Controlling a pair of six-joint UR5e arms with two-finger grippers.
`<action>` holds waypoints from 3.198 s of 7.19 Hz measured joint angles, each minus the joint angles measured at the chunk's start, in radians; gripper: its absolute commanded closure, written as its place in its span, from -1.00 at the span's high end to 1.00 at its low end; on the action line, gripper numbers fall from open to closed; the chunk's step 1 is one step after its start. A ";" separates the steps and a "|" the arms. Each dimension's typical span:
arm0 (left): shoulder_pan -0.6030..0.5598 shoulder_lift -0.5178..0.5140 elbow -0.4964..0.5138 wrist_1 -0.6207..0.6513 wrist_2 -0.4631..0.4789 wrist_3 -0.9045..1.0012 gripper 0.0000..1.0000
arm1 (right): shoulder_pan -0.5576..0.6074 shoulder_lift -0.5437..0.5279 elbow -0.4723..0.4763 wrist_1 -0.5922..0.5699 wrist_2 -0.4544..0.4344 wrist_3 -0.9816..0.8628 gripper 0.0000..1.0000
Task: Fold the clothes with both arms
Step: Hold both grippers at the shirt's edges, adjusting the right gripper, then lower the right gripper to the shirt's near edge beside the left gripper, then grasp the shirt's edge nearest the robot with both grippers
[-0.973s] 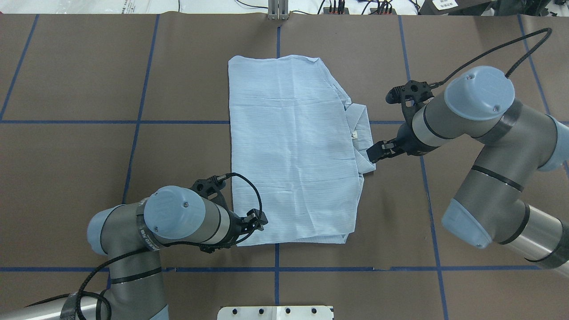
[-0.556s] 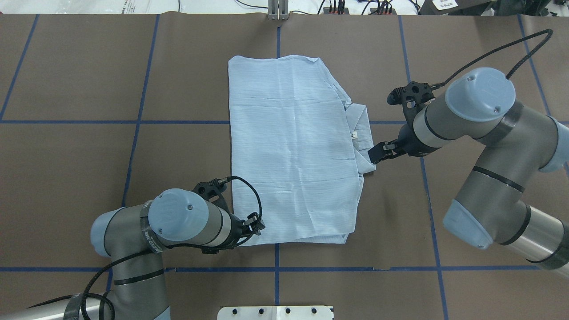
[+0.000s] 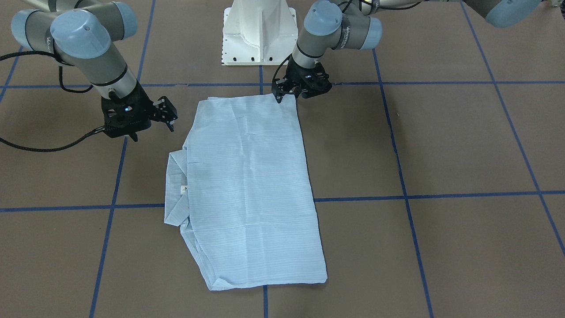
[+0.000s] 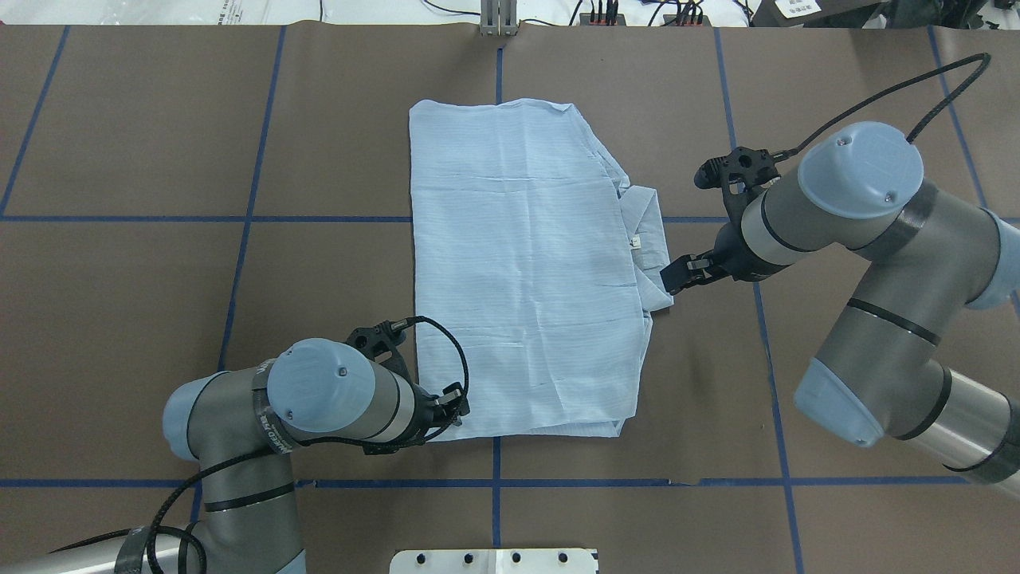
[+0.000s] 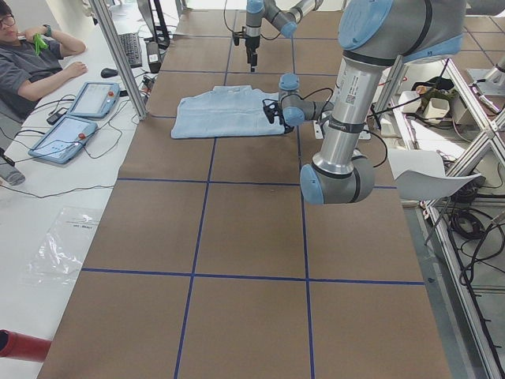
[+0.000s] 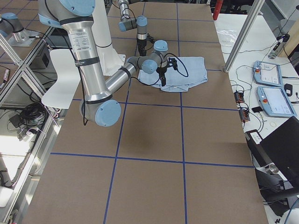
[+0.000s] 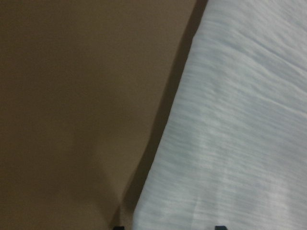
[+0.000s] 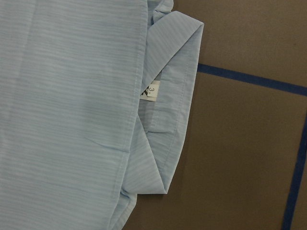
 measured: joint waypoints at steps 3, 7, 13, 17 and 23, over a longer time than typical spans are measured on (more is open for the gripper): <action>0.000 -0.004 -0.003 0.014 0.000 0.001 -1.00 | 0.000 0.000 0.000 0.000 0.000 0.000 1.00; -0.008 -0.011 -0.049 0.037 -0.003 0.000 -1.00 | -0.032 0.004 0.024 0.001 -0.004 0.073 1.00; -0.011 -0.011 -0.069 0.046 -0.005 0.000 -1.00 | -0.380 0.058 0.052 -0.008 -0.252 0.956 1.00; -0.013 -0.012 -0.070 0.048 -0.005 0.000 -1.00 | -0.446 0.086 0.020 -0.080 -0.336 1.086 1.00; -0.015 -0.011 -0.070 0.046 -0.005 0.000 -1.00 | -0.444 0.100 -0.029 -0.087 -0.348 1.088 1.00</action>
